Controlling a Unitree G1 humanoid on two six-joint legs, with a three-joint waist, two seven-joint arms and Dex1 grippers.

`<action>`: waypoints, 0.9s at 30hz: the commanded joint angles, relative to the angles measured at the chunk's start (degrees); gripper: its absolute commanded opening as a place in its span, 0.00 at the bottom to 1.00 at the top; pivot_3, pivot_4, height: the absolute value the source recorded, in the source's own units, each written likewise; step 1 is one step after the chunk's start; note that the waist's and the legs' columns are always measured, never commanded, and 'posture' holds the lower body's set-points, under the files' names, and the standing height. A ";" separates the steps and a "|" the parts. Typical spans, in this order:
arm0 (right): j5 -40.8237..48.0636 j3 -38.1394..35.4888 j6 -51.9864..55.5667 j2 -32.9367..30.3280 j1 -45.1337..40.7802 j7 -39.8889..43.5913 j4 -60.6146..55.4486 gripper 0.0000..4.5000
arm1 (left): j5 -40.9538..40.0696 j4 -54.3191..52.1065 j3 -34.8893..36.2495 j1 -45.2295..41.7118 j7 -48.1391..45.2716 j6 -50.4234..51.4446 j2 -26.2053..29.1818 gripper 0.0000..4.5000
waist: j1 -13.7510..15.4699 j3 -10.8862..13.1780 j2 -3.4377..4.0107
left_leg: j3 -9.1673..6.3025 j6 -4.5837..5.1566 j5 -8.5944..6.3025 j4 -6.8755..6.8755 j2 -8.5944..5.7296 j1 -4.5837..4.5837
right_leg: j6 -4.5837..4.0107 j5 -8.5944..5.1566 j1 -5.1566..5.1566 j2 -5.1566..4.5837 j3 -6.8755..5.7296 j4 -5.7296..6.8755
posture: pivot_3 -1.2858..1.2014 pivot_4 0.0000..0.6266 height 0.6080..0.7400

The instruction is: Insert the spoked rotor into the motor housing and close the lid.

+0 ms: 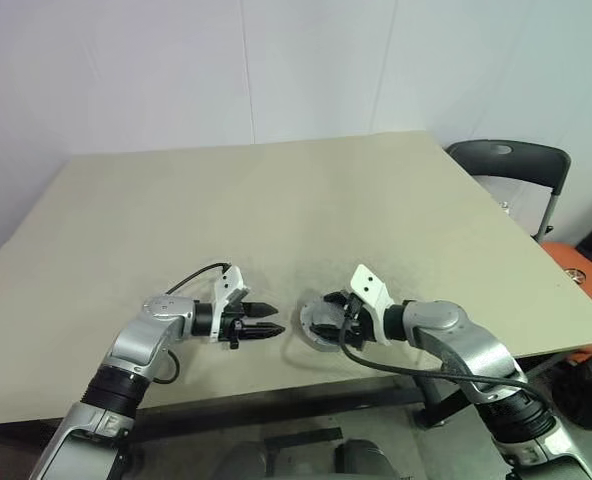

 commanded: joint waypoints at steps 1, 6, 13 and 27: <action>-1.75 3.63 1.56 -1.78 1.73 1.38 1.43 0.72 | 0.28 0.17 0.59 -0.82 -0.39 -1.85 -0.15 0.55 | -0.05 -0.02 -0.02 | 0.01 0.01 -0.02 0.00 0.00 0.01 | 0.00 0.00 0.01 -0.01 0.00 -0.01 | 0.52 0.00 1.00; -4.57 3.06 -0.15 -0.55 0.00 -2.10 4.68 0.72 | 0.59 0.43 0.16 -0.85 -0.63 -2.38 -0.63 0.55 | -0.16 -0.04 -0.05 | 0.02 0.01 -0.05 0.02 0.00 0.09 | 0.01 -0.01 0.07 -0.01 0.01 0.00 | 0.52 0.00 1.00; -2.74 2.10 1.28 -1.84 0.37 -0.81 3.92 0.72 | 0.75 0.41 -0.11 -1.09 -0.75 -2.40 -1.14 0.55 | -0.21 -0.07 -0.08 | 0.02 -0.02 -0.06 0.11 0.06 0.40 | 0.02 -0.03 0.42 0.00 0.00 0.05 | 0.52 0.00 1.00; -5.20 -1.91 3.48 -7.39 1.01 -3.62 8.00 0.72 | 1.60 0.32 -0.93 -1.35 0.26 -2.98 -5.06 0.55 | 0.17 -0.43 0.87 | 0.20 -0.21 -0.16 0.21 0.84 -0.02 | 0.02 -0.03 1.20 -0.06 -0.94 -1.54 | 0.52 0.00 1.00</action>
